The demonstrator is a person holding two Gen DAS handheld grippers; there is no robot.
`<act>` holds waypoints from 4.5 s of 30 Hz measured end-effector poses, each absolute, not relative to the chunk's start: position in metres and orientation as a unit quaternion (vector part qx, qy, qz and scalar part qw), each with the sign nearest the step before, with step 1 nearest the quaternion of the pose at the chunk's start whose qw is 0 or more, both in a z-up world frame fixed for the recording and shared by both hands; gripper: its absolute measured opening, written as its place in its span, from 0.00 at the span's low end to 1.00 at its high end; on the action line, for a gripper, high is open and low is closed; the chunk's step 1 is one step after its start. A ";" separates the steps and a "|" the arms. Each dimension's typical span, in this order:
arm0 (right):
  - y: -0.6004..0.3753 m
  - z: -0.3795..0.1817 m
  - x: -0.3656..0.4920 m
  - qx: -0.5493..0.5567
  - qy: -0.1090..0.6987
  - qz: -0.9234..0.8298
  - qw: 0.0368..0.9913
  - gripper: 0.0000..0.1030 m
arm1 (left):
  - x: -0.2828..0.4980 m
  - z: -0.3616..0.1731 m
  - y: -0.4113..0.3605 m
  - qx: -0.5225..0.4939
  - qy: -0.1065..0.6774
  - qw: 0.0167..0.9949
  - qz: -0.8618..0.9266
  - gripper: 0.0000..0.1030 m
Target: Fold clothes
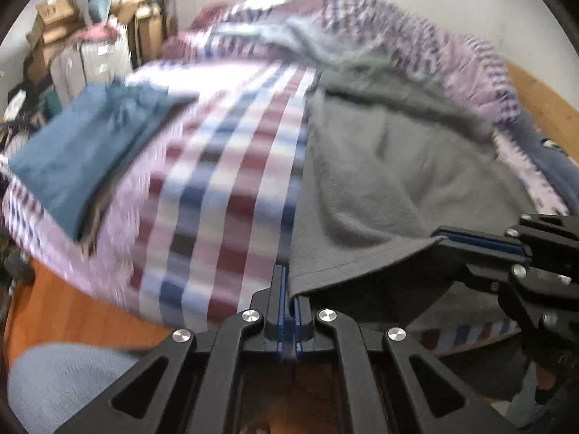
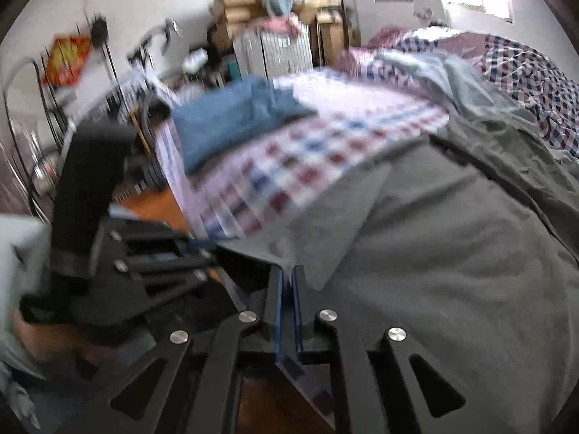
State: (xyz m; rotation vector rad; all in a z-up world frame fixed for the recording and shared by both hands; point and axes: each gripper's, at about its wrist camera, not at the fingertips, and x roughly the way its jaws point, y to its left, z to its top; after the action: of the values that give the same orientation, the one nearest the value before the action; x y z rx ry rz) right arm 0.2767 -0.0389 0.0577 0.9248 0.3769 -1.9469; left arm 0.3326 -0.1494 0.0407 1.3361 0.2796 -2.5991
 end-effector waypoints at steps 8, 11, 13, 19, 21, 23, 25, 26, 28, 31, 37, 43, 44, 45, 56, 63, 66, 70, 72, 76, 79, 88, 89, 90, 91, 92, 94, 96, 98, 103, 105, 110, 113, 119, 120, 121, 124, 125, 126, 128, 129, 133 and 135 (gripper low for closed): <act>-0.037 0.044 0.273 0.399 0.157 -0.778 0.459 0.36 | 0.335 0.021 -0.182 0.482 0.174 0.144 -0.846 0.01; -0.035 0.042 0.271 0.407 0.150 -0.777 0.456 0.38 | 0.335 0.008 -0.200 0.504 0.218 0.160 -0.820 0.01; -0.034 0.041 0.268 0.413 0.144 -0.777 0.452 0.39 | 0.335 0.006 -0.205 0.505 0.231 0.162 -0.816 0.01; -0.021 0.041 0.255 0.427 0.104 -0.783 0.439 0.41 | 0.335 0.008 -0.199 0.495 0.236 0.138 -0.825 0.01; -0.014 0.042 0.251 0.429 0.093 -0.789 0.430 0.41 | 0.333 0.008 -0.199 0.494 0.239 0.136 -0.825 0.01; -0.007 0.043 0.247 0.430 0.084 -0.796 0.418 0.41 | 0.331 0.008 -0.199 0.496 0.242 0.134 -0.823 0.03; 0.000 0.045 0.245 0.428 0.078 -0.801 0.411 0.42 | 0.331 0.006 -0.199 0.499 0.245 0.134 -0.820 0.03; 0.003 0.045 0.245 0.427 0.075 -0.804 0.407 0.42 | 0.331 0.005 -0.199 0.501 0.246 0.134 -0.819 0.04; 0.004 0.045 0.247 0.424 0.080 -0.807 0.402 0.42 | 0.330 0.004 -0.199 0.505 0.245 0.132 -0.817 0.05; 0.000 0.044 0.254 0.411 0.102 -0.810 0.406 0.43 | 0.327 0.001 -0.197 0.510 0.243 0.129 -0.815 0.16; -0.023 0.035 0.286 0.360 0.191 -0.808 0.426 0.44 | 0.332 0.004 -0.202 0.495 0.260 0.125 -0.820 0.31; -0.053 0.015 0.318 0.298 0.287 -0.798 0.438 0.45 | 0.333 0.010 -0.206 0.465 0.285 0.105 -0.831 0.31; -0.057 0.012 0.320 0.290 0.295 -0.801 0.432 0.45 | 0.334 0.012 -0.208 0.459 0.290 0.101 -0.834 0.31; -0.061 0.010 0.321 0.282 0.304 -0.804 0.426 0.45 | 0.334 0.012 -0.209 0.455 0.295 0.097 -0.835 0.31; -0.081 -0.007 0.315 0.258 0.357 -0.821 0.363 0.00 | 0.333 0.016 -0.214 0.438 0.312 0.082 -0.839 0.31; -0.061 0.020 0.308 0.271 0.312 -0.838 0.355 0.00 | 0.331 0.015 -0.204 0.455 0.292 0.068 -0.839 0.31; -0.057 0.022 0.312 0.272 0.297 -0.835 0.376 0.02 | 0.331 0.014 -0.204 0.456 0.297 0.068 -0.836 0.31; -0.068 0.008 0.327 0.258 0.323 -0.818 0.401 0.31 | 0.332 0.011 -0.207 0.460 0.304 0.069 -0.831 0.31; -0.071 0.005 0.331 0.254 0.328 -0.813 0.408 0.32 | 0.333 0.008 -0.210 0.464 0.306 0.073 -0.828 0.31; -0.076 0.002 0.332 0.250 0.330 -0.812 0.411 0.38 | 0.330 0.006 -0.213 0.464 0.306 0.074 -0.828 0.31; -0.079 -0.001 0.331 0.254 0.330 -0.812 0.408 0.40 | 0.327 0.004 -0.215 0.464 0.312 0.068 -0.827 0.18; -0.087 -0.005 0.326 0.242 0.335 -0.829 0.376 0.42 | 0.338 0.025 -0.216 0.408 0.322 0.047 -0.853 0.00; -0.087 -0.005 0.325 0.240 0.334 -0.832 0.371 0.42 | 0.339 0.029 -0.215 0.401 0.319 0.046 -0.858 0.00; -0.088 -0.005 0.325 0.236 0.339 -0.834 0.365 0.42 | 0.339 0.031 -0.214 0.397 0.317 0.044 -0.860 0.00; -0.089 -0.006 0.326 0.233 0.344 -0.834 0.362 0.42 | 0.339 0.032 -0.214 0.395 0.315 0.042 -0.862 0.00; -0.090 -0.006 0.326 0.229 0.349 -0.834 0.359 0.41 | 0.339 0.033 -0.213 0.392 0.313 0.040 -0.864 0.00; -0.091 -0.006 0.329 0.227 0.346 -0.833 0.368 0.41 | 0.339 0.035 -0.213 0.388 0.313 0.036 -0.866 0.00; -0.093 -0.005 0.332 0.222 0.345 -0.833 0.372 0.41 | 0.338 0.037 -0.213 0.385 0.316 0.033 -0.867 0.00; -0.095 -0.005 0.335 0.216 0.345 -0.834 0.373 0.42 | 0.339 0.039 -0.214 0.378 0.322 0.025 -0.868 0.00; -0.091 0.012 0.330 0.198 0.298 -0.860 0.365 0.44 | 0.339 0.039 -0.212 0.382 0.319 0.023 -0.867 0.00; -0.093 0.014 0.325 0.203 0.288 -0.864 0.359 0.45 | 0.339 0.039 -0.210 0.383 0.315 0.021 -0.868 0.00; -0.097 0.015 0.322 0.209 0.276 -0.865 0.364 0.45 | 0.339 0.042 -0.205 0.381 0.305 0.016 -0.873 0.00; -0.100 0.019 0.326 0.198 0.271 -0.864 0.374 0.45 | 0.342 0.044 -0.205 0.372 0.306 0.012 -0.876 0.00; -0.102 0.023 0.322 0.193 0.263 -0.869 0.371 0.48 | 0.345 0.046 -0.206 0.367 0.310 0.005 -0.877 0.00; -0.101 0.023 0.320 0.195 0.262 -0.871 0.366 0.48 | 0.345 0.046 -0.206 0.366 0.310 0.004 -0.877 0.00; -0.100 0.023 0.318 0.196 0.261 -0.873 0.361 0.48 | 0.346 0.046 -0.206 0.366 0.310 0.004 -0.877 0.00; -0.102 0.017 0.319 0.202 0.270 -0.870 0.360 0.48 | 0.346 0.047 -0.207 0.364 0.312 0.003 -0.878 0.00; -0.103 0.015 0.319 0.204 0.273 -0.869 0.360 0.48 | 0.347 0.047 -0.207 0.362 0.314 0.003 -0.878 0.00; -0.104 0.013 0.319 0.206 0.276 -0.868 0.359 0.48 | 0.347 0.047 -0.208 0.361 0.315 0.003 -0.878 0.00; -0.102 0.008 0.316 0.211 0.282 -0.869 0.349 0.49 | 0.348 0.047 -0.210 0.359 0.321 0.003 -0.877 0.00; -0.101 0.007 0.313 0.216 0.284 -0.870 0.341 0.48 | 0.349 0.048 -0.211 0.358 0.323 0.002 -0.876 0.00; -0.093 0.000 0.301 0.245 0.280 -0.868 0.329 0.47 | 0.350 0.049 -0.212 0.355 0.324 0.004 -0.877 0.00; -0.089 -0.002 0.299 0.256 0.283 -0.862 0.334 0.44 | 0.350 0.048 -0.213 0.357 0.325 0.010 -0.876 0.00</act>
State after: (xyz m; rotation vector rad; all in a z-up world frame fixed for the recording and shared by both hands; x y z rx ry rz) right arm 0.2992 -0.0894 -0.0019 0.6689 0.7381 -2.2494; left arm 0.3501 -0.2130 0.0481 1.1153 1.0131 -2.7332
